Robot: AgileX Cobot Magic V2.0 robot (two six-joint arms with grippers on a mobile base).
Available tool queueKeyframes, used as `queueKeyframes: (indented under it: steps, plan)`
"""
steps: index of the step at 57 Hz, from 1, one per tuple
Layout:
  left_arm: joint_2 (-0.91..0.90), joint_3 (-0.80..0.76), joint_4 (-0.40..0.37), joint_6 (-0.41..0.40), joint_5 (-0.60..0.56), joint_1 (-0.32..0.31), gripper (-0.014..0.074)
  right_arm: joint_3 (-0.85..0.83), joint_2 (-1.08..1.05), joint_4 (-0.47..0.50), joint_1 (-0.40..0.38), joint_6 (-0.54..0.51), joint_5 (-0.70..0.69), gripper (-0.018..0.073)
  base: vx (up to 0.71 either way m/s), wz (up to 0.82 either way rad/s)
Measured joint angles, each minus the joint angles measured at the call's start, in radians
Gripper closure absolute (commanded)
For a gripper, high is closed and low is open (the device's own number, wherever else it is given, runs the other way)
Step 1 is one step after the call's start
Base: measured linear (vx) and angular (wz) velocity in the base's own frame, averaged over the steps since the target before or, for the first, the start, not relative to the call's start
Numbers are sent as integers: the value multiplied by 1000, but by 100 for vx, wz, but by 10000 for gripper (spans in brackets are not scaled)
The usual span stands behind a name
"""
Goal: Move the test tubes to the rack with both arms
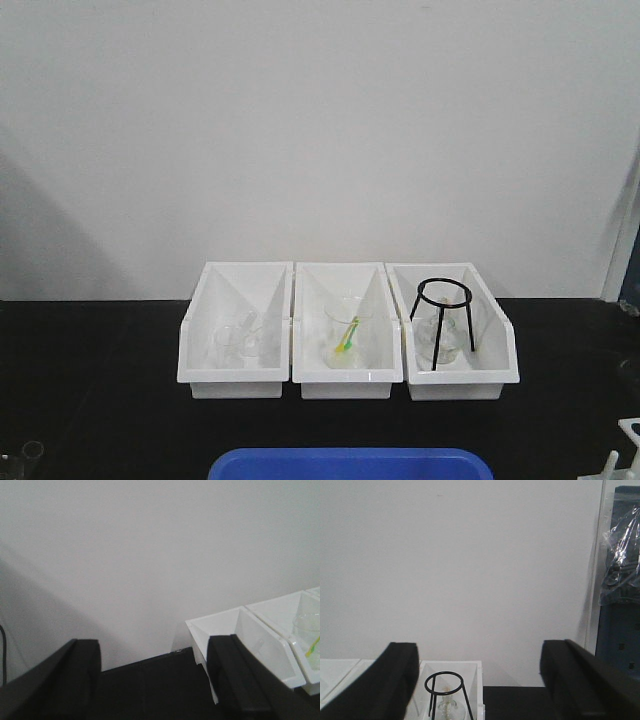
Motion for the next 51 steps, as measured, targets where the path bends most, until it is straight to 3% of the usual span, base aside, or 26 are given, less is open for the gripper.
queueKeyframes:
  steps: [10,24,41,51]
  plan:
    - [8,0,0,0,-3,0,16,0,0,1,0,-1,0,-111,0,0]
    - [16,6,0,6,6,0,21,0,0,1,0,-1,9,-27,0,0]
    - [16,210,1,135,4,0,21,0,0,1,0,-1,81,87,0,0]
    - [36,347,1,222,-86,0,21,0,0,-4,0,-2,113,125,0,0]
